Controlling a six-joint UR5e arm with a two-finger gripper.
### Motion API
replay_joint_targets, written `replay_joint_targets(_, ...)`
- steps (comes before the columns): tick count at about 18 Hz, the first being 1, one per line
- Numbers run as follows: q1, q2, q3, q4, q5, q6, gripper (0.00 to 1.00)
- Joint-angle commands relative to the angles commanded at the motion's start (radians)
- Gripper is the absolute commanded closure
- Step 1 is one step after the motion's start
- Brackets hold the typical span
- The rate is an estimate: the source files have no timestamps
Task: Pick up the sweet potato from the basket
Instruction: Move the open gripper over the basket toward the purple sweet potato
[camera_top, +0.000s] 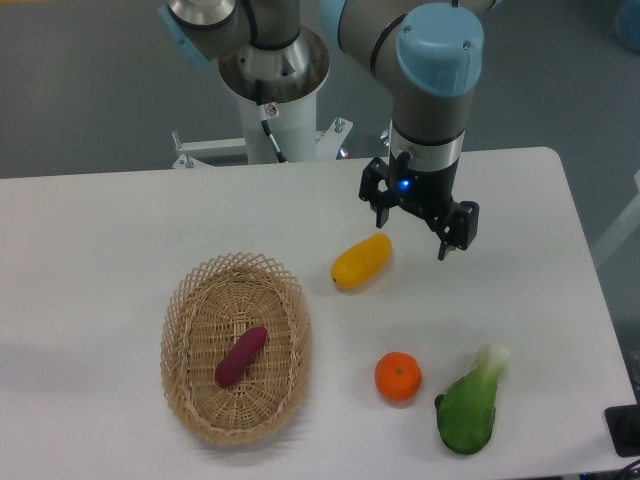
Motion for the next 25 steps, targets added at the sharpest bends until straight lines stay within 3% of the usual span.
replay_joint_targets(5, 0.0, 0.0, -0.006, 0.0, -0.009, -0.023, 0.0)
replay_joint_targets(9, -0.011, -0.005, -0.011, 0.008, -0.012, -0.152, 0.0)
replay_joint_targets(12, -0.066, -0.011, -0.014, 0.014, -0.012, -0.253, 0.0)
replay_joint_targets(14, -0.084, -0.011, -0.053, 0.018, -0.011, -0.288, 0.0)
replay_joint_targets(15, -0.087, -0.008, -0.081, 0.038, -0.011, -0.302, 0.0)
replay_joint_targets(21, -0.215, -0.058, -0.184, 0.297, -0.009, -0.471, 0.0)
replay_joint_targets(25, -0.307, -0.138, -0.17, 0.351, -0.005, -0.563, 0.0)
